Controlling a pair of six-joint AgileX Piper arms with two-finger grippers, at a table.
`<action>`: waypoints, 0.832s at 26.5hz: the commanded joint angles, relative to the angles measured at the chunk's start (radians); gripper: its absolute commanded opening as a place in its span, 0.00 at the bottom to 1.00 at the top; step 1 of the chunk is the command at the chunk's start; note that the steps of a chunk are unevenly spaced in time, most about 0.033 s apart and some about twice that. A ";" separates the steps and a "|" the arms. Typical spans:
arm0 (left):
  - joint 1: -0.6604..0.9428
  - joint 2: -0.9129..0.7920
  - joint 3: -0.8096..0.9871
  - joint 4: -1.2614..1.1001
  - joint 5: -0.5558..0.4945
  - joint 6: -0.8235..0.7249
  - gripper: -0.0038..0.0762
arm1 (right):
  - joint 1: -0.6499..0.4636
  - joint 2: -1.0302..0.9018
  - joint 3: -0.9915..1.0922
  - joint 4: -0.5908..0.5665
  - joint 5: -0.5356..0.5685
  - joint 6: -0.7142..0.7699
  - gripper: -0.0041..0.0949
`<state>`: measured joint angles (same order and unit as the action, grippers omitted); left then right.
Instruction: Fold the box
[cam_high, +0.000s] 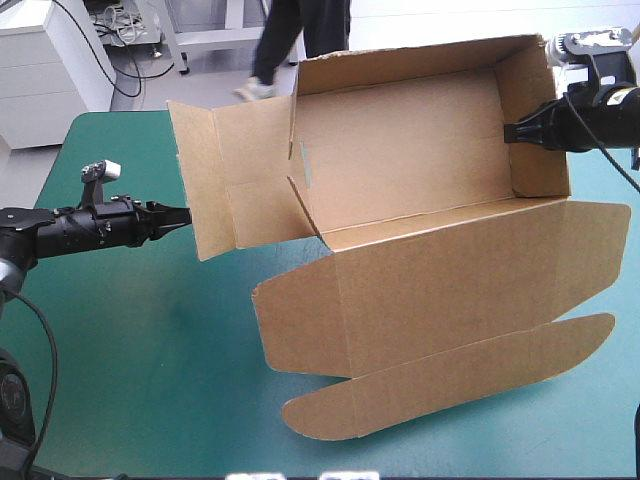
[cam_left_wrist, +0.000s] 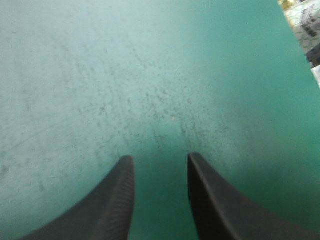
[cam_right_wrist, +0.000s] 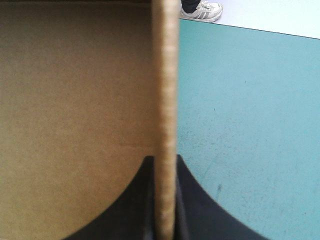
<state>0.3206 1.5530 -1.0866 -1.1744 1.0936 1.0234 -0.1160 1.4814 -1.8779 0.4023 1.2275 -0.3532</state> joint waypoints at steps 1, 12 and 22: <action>-0.001 0.001 -0.025 -0.188 0.073 0.080 0.67 | -0.005 -0.042 -0.026 0.051 -0.058 0.001 0.02; -0.093 0.003 -0.021 -0.309 0.156 0.156 0.76 | -0.003 -0.042 -0.026 0.082 -0.058 -0.011 0.02; -0.186 0.001 -0.030 -0.402 0.189 0.174 0.76 | 0.014 -0.039 -0.026 0.062 -0.058 -0.019 0.03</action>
<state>0.1570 1.5925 -1.0845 -1.4781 1.1836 1.1930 -0.1129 1.4814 -1.8779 0.4397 1.2275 -0.3748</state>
